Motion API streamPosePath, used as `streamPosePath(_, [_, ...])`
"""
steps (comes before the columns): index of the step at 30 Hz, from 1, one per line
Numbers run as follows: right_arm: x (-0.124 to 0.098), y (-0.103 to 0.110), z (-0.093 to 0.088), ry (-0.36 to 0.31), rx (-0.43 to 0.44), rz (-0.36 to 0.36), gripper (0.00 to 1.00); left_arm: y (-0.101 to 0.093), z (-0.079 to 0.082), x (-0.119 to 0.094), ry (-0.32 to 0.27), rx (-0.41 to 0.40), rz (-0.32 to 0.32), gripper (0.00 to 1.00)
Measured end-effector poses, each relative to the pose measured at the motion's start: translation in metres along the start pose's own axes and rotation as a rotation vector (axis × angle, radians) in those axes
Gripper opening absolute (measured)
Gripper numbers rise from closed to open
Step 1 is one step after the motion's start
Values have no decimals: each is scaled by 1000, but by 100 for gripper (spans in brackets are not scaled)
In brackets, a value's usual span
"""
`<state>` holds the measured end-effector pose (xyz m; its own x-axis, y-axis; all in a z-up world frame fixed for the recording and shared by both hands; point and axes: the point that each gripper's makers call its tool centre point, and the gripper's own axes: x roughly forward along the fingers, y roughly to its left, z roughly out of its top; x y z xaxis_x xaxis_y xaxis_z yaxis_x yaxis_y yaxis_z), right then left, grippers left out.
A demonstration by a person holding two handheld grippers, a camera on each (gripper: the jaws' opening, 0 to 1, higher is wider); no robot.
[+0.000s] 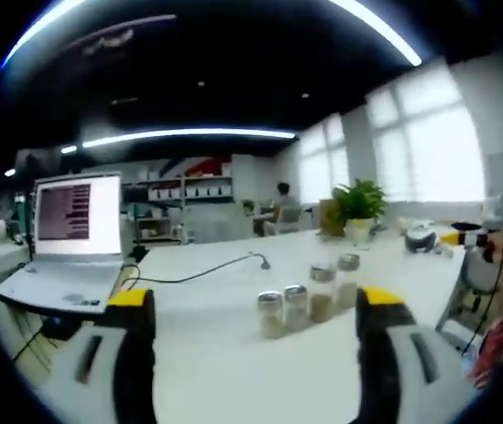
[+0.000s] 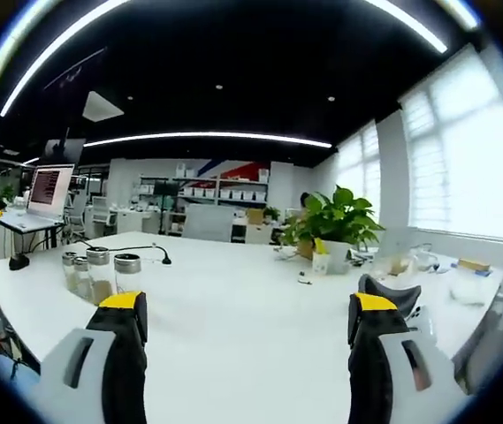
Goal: Rotate the seasoning bottle until the label or dispensing opening points toward the visible target arrow and the bottle remains upright within the marked orientation range
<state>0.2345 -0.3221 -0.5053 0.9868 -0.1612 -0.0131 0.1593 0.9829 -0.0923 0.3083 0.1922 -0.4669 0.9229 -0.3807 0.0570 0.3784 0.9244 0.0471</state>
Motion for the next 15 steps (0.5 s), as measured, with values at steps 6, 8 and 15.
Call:
streamPosePath(6, [4,8,-4,22,-15,26,98,6,7,-6,-20,28,20,100])
streamPosePath(8, [5,12,-4,24,-11,36,98,9,7,-7,-19,25,31,100])
streamPosePath(15, [2,12,-6,29,-8,40,97,12,4,-10,-11,-3,27,100])
